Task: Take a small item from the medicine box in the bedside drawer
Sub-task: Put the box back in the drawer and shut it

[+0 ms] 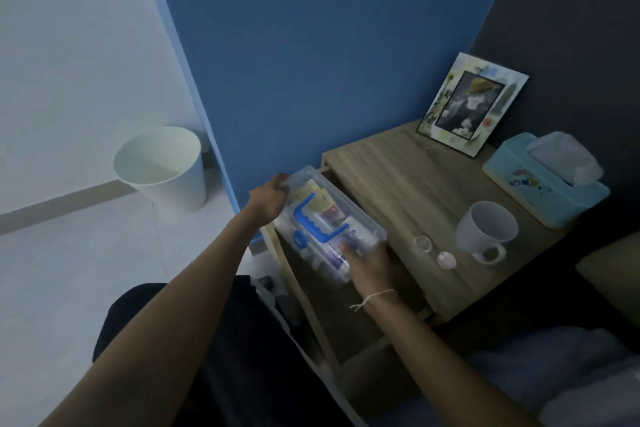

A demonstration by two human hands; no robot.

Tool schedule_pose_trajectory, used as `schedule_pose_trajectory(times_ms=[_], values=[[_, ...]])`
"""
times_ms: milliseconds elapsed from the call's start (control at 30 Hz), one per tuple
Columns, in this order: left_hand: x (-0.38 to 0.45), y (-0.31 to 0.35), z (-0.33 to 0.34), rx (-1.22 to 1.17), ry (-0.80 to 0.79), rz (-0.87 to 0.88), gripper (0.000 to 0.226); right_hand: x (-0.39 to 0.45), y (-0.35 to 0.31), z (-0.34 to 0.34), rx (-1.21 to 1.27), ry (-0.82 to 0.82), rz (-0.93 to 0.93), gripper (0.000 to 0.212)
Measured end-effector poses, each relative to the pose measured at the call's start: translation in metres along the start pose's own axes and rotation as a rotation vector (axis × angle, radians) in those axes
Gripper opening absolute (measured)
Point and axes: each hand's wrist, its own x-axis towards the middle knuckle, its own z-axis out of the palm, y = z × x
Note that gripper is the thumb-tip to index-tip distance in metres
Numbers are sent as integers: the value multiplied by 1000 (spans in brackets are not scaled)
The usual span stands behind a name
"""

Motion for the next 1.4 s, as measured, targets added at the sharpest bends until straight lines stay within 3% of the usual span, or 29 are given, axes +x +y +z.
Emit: schedule_pose_trajectory(times_ms=[167, 367, 500, 633, 767, 967, 1067, 1167, 1267, 1400], values=[[14, 7, 17, 121, -81, 90, 42, -3, 27, 9, 114, 65, 25, 65], [26, -16, 47, 214, -244, 38, 35, 17, 55, 20, 0, 157, 148, 64], [31, -26, 62, 161, -296, 1, 54, 26, 72, 31, -84, 190, 201, 80], [37, -35, 73, 268, -310, -17, 75, 32, 84, 37, -127, 183, 268, 83], [42, -39, 77, 256, -317, -16, 71, 33, 90, 39, -126, 198, 209, 78], [41, -43, 82, 236, -308, 9, 65, 30, 83, 40, -145, 190, 181, 93], [31, -44, 92, 512, -229, 180, 72, 30, 75, 38, -427, 169, 1, 104], [15, -45, 106, 618, -181, 317, 70, 34, 74, 33, -846, 88, -274, 79], [2, -45, 113, 684, -236, 334, 75, 37, 77, 29, -1038, 15, -286, 71], [-2, -47, 114, 687, -279, 341, 79, 35, 80, 32, -1070, -12, -279, 71]])
